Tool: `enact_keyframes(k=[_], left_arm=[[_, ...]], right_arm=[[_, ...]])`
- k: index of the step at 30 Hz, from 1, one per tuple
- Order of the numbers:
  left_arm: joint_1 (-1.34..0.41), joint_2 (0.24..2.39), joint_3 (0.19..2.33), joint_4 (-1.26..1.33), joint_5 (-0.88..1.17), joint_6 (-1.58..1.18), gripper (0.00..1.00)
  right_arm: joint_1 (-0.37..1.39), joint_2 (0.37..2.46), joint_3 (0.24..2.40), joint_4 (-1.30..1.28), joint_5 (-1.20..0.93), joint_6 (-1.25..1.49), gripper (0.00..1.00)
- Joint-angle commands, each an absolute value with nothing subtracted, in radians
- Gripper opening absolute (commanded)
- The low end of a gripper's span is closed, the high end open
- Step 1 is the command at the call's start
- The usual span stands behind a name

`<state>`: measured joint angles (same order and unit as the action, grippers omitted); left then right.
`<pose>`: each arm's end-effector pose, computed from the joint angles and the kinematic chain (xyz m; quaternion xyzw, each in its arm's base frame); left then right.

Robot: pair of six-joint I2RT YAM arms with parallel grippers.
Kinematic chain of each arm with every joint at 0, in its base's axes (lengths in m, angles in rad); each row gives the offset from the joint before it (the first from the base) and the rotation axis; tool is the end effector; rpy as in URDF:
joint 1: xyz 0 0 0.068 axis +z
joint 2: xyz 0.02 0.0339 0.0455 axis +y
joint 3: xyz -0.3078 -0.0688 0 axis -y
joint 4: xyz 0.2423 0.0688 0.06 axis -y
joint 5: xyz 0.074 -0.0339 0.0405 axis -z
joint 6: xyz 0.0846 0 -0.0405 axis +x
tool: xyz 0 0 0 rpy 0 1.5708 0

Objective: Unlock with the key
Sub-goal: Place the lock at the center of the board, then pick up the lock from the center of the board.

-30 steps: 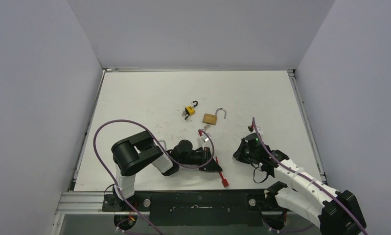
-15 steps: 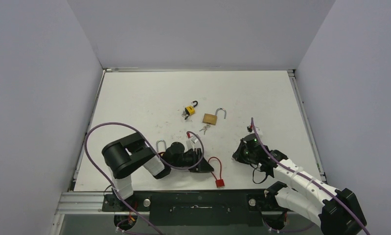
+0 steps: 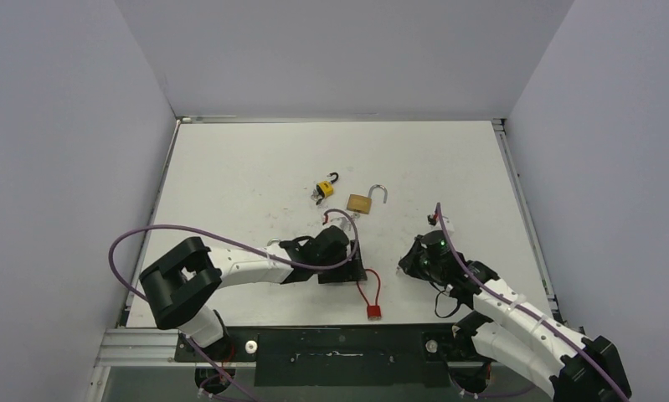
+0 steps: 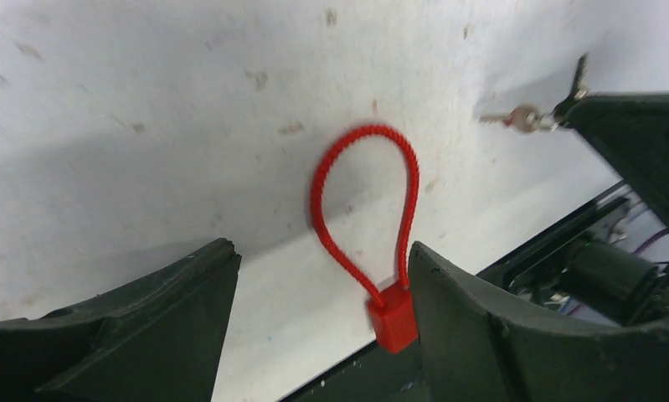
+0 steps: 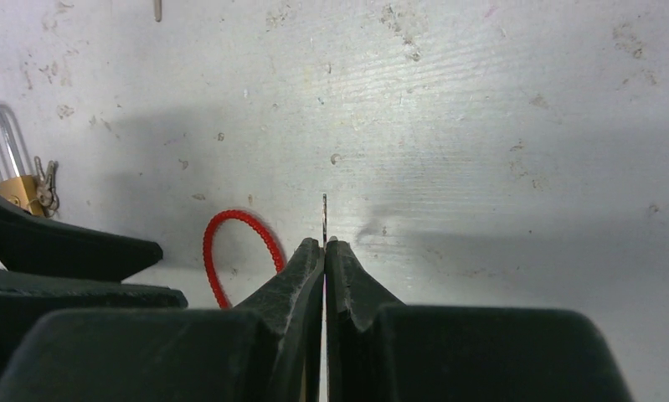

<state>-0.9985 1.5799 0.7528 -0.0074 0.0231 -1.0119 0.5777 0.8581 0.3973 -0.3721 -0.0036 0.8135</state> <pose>0.1811 -0.2848 0.1661 -0.0021 0.9329 -0.3096 0.1838 0.1415 0.0926 0.1750 0.1091 0.9263 0.2324 0.2758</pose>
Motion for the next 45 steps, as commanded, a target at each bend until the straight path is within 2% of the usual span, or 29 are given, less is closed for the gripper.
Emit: enact_keyframes(k=[1, 14, 23, 32, 36, 40, 45], left_arm=[[-1.102, 1.614, 0.912, -0.350, -0.115, -0.983, 0.71], [-1.263, 1.850, 1.204, -0.597, -0.096, -1.067, 0.73], [-1.306, 1.974, 1.340, -0.783, -0.132, -1.109, 0.57], [-1.330, 2.072, 1.444, -0.907, -0.226, -1.127, 0.46], [-1.327, 2.086, 1.455, -0.912, -0.240, -1.130, 0.31], [-1.305, 2.032, 1.410, -0.886, -0.271, -1.150, 0.10], [-1.220, 1.895, 1.277, -0.770, -0.254, -1.188, 0.02]], right_arm=[[0.585, 0.776, 0.371, -0.342, 0.037, 0.817, 0.00], [0.575, 0.694, 0.323, -0.369, 0.103, 0.812, 0.00], [0.573, 0.718, 0.318, -0.335, 0.091, 0.807, 0.00], [0.571, 0.728, 0.311, -0.304, 0.087, 0.808, 0.00], [0.569, 0.722, 0.314, -0.316, 0.093, 0.801, 0.00], [0.565, 0.712, 0.313, -0.319, 0.091, 0.801, 0.00], [0.565, 0.686, 0.309, -0.294, 0.062, 0.791, 0.00]])
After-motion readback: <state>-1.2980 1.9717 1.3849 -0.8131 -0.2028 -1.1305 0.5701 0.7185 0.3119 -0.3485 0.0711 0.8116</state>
